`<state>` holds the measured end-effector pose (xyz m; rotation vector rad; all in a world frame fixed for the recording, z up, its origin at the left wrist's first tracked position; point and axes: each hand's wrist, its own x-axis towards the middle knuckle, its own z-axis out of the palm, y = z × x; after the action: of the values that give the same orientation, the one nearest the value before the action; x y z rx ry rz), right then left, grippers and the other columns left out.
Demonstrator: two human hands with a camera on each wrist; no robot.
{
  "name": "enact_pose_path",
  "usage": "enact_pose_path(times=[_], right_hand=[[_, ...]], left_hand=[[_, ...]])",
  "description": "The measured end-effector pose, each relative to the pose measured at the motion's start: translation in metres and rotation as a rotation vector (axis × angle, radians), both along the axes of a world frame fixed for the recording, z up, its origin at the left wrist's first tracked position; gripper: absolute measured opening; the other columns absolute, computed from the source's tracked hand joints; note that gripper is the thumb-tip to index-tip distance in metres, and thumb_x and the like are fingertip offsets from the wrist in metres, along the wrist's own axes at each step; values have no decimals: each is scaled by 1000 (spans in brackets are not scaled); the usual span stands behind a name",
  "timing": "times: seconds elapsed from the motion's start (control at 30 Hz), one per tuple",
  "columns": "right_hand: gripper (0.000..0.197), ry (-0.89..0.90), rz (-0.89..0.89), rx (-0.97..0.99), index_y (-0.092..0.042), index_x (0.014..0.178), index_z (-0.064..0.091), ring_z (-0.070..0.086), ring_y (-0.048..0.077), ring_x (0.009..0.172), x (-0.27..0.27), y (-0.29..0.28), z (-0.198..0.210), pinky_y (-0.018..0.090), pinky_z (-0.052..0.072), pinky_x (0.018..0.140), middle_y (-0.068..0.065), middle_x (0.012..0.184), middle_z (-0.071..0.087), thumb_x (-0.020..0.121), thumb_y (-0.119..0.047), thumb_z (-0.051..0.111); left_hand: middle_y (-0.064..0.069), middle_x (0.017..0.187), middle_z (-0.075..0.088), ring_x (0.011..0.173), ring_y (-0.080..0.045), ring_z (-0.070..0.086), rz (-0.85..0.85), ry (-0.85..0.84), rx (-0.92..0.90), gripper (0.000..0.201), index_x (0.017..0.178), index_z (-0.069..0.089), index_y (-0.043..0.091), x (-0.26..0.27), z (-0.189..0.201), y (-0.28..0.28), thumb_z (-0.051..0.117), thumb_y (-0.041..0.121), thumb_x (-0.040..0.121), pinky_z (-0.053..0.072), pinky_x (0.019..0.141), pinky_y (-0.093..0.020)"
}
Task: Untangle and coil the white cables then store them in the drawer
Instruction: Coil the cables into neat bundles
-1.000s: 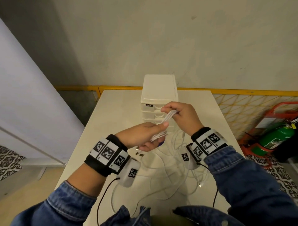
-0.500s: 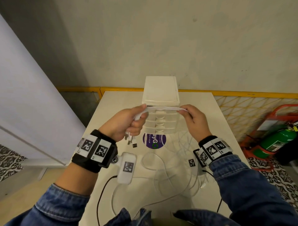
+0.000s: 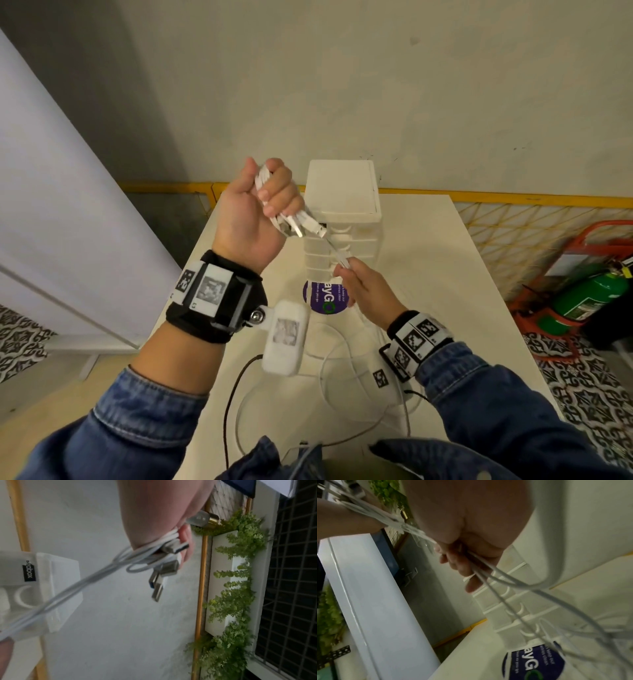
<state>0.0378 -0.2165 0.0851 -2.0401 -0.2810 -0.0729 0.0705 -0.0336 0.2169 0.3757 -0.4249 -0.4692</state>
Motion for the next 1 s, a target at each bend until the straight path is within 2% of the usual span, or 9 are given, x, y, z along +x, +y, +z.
enact_pose_path(times=[0.1,0.3,0.37,0.43,0.5,0.57,0.7,0.87,1.0], right_hand=[[18,39,28,83,-15,101,55,40,1,49,-1,10,0,15,33,53,-13,56,43,98,-23,39],[22,62,112,-51,-32,79,58,48,-3,60,-8,16,3,13,36,61,-30,61,56,96,-28,45],[22,17,125,-86,-33,79,61,51,0,65,-11,15,15,16,38,65,-30,64,58,95,-31,46],[22,-56,141,-96,-30,80,65,53,1,63,-13,14,30,19,39,64,-29,62,59,94,-30,48],[22,-123,156,-99,-18,83,68,53,-2,57,-15,12,44,14,34,59,-31,55,56,95,-22,50],[22,-181,141,-97,-11,84,68,53,-2,54,-14,9,54,12,31,56,-27,52,56,94,-22,51],[26,-315,64,-71,-22,85,61,53,12,59,-9,3,57,33,43,59,-3,62,58,86,-44,47],[32,-340,28,2,-26,99,41,56,21,58,2,-4,54,45,46,60,3,63,57,81,-49,56],[58,-243,128,44,-31,120,46,53,21,82,8,-10,45,36,46,77,0,86,51,77,-70,45]], left_hand=[[6,50,40,42,-8,35,255,0,28,44,75,43,14,1,1,-5,19,42,99,33,49,-20],[4,54,40,46,-11,36,654,3,217,36,78,39,15,11,3,-8,21,37,101,35,52,-24],[4,51,43,45,-14,38,817,-97,516,34,75,44,15,11,-7,-10,25,27,101,34,47,-27],[2,58,45,51,-14,41,933,-373,1000,32,74,48,12,8,-22,-11,32,23,100,36,48,-27],[1,68,49,59,-12,46,778,-618,1419,29,81,48,10,2,-37,-11,36,29,100,41,58,-26],[-4,71,51,63,-16,49,500,-667,1634,33,81,46,10,-2,-47,-13,37,36,98,42,62,-30],[0,48,41,35,-10,37,111,-462,1433,46,68,42,10,-12,-51,-19,30,41,100,29,37,-19],[5,45,28,35,-9,21,-134,-365,1179,55,76,44,13,-24,-56,-23,24,63,90,18,45,-25],[9,42,31,32,-6,22,-182,-352,1015,48,77,44,13,-30,-64,-23,43,61,82,22,42,-24]])
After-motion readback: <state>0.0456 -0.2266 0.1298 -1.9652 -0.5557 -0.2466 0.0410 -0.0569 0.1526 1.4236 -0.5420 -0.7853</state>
